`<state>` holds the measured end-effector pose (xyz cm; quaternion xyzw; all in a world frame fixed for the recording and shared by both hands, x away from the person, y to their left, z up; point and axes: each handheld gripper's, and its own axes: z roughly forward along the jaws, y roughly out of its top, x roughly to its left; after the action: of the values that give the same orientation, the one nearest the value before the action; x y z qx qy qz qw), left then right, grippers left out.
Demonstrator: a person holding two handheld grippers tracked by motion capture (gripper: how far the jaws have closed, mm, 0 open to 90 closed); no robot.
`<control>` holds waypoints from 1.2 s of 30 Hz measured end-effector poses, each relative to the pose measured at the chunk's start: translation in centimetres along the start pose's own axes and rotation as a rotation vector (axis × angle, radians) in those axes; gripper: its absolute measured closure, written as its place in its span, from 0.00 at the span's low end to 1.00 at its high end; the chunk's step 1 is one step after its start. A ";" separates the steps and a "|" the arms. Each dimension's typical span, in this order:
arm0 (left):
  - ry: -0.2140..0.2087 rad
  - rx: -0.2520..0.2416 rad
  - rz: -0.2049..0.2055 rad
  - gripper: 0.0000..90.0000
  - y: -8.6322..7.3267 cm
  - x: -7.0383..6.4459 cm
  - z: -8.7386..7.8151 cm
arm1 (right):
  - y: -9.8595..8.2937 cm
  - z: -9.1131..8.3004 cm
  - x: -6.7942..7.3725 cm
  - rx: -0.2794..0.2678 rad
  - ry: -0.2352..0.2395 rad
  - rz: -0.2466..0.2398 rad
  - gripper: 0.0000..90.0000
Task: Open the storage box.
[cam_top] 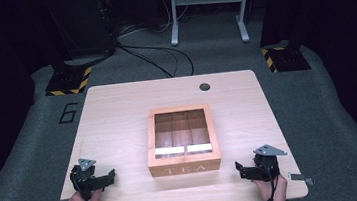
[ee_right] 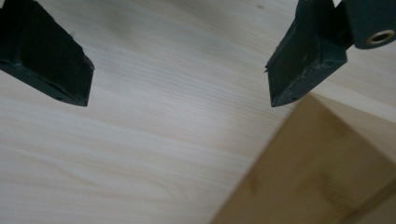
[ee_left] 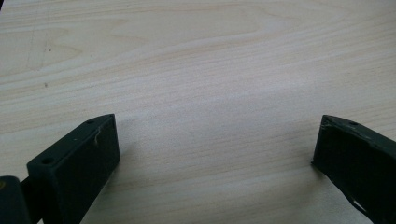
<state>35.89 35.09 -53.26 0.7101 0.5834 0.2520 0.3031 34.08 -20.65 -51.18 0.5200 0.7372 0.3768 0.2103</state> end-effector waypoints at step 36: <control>0.000 0.000 0.000 0.00 0.0 0.0 0.0 | 2.8 0.8 6.9 -0.127 0.222 -0.144 0.32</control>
<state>35.89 35.10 -53.26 0.7102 0.5833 0.2520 0.3031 33.80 -13.50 -48.93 0.4068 0.7659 0.4617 0.1864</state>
